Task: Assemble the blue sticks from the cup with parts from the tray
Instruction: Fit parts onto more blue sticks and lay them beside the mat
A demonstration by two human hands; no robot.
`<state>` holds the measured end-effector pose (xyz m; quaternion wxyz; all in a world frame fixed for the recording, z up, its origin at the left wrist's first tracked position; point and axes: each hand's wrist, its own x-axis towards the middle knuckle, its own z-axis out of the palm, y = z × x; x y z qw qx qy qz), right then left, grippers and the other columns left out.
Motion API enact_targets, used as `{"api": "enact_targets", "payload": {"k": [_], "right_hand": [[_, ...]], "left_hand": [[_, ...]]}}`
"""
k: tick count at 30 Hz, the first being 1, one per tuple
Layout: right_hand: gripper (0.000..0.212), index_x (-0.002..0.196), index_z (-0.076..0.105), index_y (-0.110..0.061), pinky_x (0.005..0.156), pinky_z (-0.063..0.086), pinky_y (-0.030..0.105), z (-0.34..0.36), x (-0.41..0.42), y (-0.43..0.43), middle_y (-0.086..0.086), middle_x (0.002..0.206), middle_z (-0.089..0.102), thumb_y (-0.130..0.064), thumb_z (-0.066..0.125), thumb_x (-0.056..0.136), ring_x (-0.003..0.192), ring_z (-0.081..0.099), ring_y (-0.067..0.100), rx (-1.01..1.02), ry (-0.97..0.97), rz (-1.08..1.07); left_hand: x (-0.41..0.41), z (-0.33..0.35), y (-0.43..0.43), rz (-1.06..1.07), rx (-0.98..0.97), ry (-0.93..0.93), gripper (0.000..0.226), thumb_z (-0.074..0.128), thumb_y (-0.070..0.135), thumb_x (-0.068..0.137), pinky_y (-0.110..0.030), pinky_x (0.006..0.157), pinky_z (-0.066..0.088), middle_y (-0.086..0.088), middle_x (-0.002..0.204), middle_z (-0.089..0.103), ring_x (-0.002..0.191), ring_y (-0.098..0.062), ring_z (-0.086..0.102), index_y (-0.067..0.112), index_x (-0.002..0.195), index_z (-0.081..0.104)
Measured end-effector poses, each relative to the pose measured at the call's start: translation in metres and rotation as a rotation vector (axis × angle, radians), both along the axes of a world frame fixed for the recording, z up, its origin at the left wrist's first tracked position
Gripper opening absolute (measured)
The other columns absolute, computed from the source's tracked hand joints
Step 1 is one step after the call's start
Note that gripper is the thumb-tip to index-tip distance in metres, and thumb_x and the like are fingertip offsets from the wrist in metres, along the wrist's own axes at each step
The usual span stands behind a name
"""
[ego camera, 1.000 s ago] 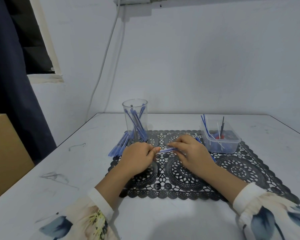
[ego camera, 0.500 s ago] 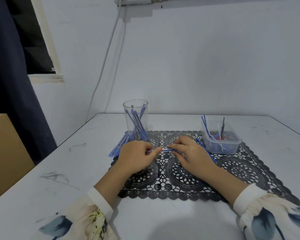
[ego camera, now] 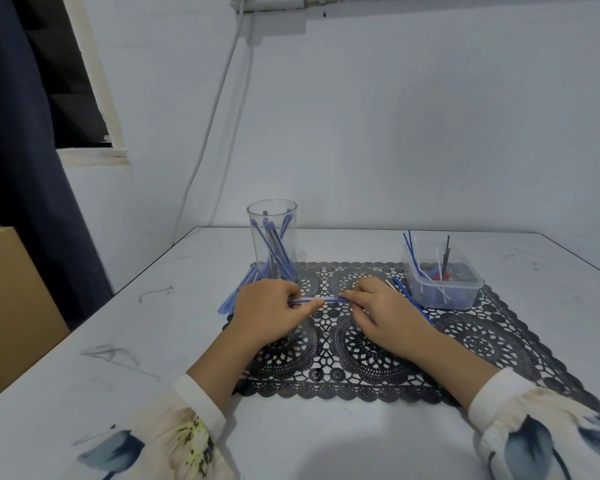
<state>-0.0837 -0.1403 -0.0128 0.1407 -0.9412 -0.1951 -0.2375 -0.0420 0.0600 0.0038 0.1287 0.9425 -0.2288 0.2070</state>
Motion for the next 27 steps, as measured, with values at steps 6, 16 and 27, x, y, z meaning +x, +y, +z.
{"api": "enact_targets", "payload": {"k": [6,16,27], "right_hand": [[0.029,0.104,0.065,-0.003,0.071,0.043,0.027,0.0017,-0.0012,-0.0005,0.006,0.083,0.058,-0.014,0.043,0.088,0.079,0.052,0.017,0.016,0.002,0.059],[0.031,0.102,0.066,-0.003,0.067,0.046,0.028,0.0050,-0.0044,-0.0015,0.006,0.079,0.063,-0.013,0.042,0.085,0.073,0.059,0.020,-0.029,0.010,0.105],[0.046,0.130,0.050,-0.017,0.089,0.040,0.026,0.0066,-0.0071,-0.0038,-0.007,0.111,0.057,-0.035,0.030,0.093,0.101,0.050,0.005,0.198,0.056,0.010]], "left_hand": [[-0.0002,0.0005,0.0010,-0.016,-0.032,0.018,0.054,0.041,0.068,0.082,-0.025,0.055,0.038,0.004,0.057,0.052,0.056,-0.007,0.048,0.019,0.067,0.058],[0.0008,-0.0035,0.0019,-0.095,-0.080,0.063,0.052,0.043,0.064,0.084,-0.029,0.055,0.038,0.002,0.056,0.052,0.057,-0.011,0.051,0.018,0.067,0.059],[0.0027,-0.0024,0.0029,-0.047,-0.099,0.042,0.052,0.042,0.065,0.084,-0.024,0.049,0.032,0.002,0.057,0.053,0.053,-0.007,0.046,0.019,0.068,0.060]]}}
